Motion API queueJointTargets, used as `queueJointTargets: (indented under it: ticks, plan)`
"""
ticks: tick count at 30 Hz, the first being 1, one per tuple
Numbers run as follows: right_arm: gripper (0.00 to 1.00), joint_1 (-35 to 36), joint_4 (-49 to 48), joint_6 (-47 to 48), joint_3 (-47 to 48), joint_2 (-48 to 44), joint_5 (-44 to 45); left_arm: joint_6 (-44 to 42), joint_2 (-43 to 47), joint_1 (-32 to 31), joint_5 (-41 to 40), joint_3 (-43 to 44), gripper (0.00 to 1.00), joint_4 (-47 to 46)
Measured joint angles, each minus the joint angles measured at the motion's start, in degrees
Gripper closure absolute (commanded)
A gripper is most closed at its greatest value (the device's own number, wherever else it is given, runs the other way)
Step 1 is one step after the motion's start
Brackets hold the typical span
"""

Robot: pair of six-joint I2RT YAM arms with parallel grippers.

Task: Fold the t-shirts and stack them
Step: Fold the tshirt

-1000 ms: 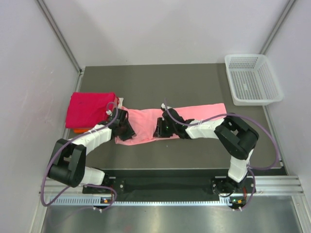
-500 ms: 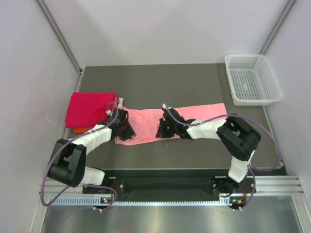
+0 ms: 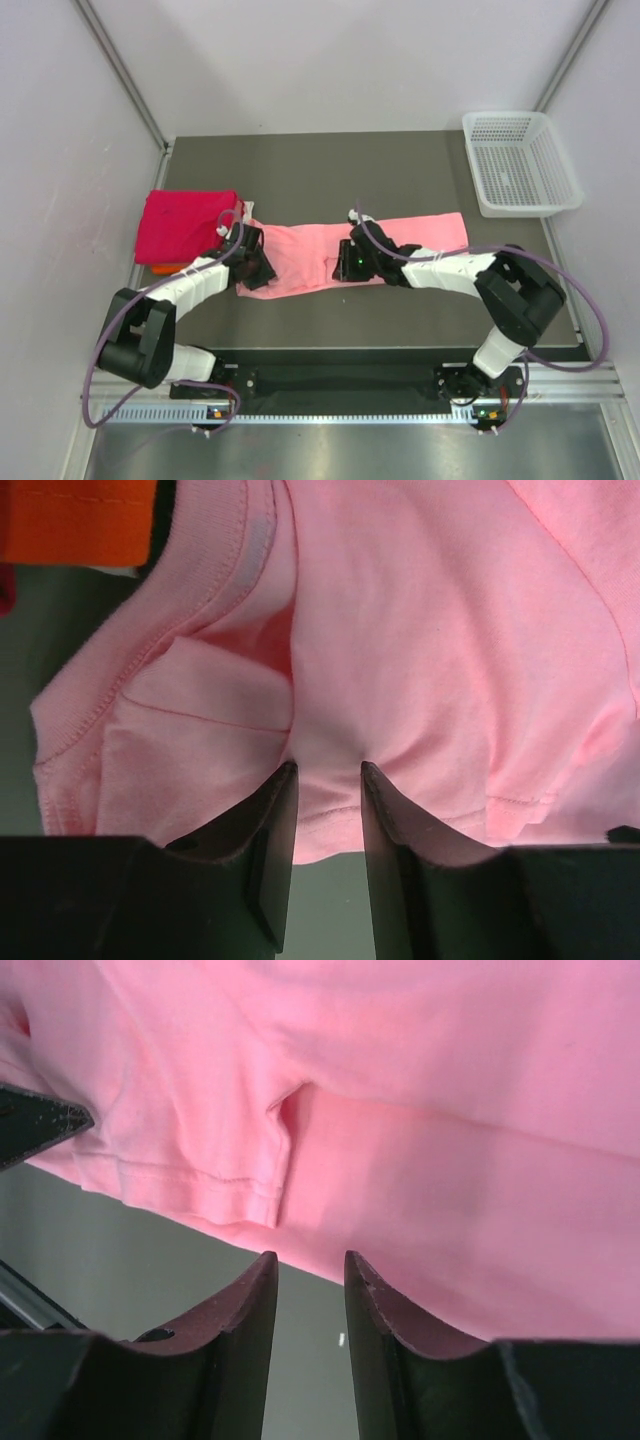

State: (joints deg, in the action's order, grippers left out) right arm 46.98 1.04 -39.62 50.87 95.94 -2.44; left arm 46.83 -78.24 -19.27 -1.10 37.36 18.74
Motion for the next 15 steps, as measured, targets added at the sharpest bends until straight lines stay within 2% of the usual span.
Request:
queueJointTargets:
  ticks: [6, 15]
  plan:
    - [0.68, -3.89, -0.11, 1.36, -2.89, -4.92, -0.09, -0.48, 2.86, -0.11, -1.20, 0.00, 0.62, 2.51]
    - [0.68, -4.02, -2.10, 1.84, -0.61, -0.17, -5.03, -0.52, 4.48, -1.95, -1.25, 0.90, 0.62, 3.61]
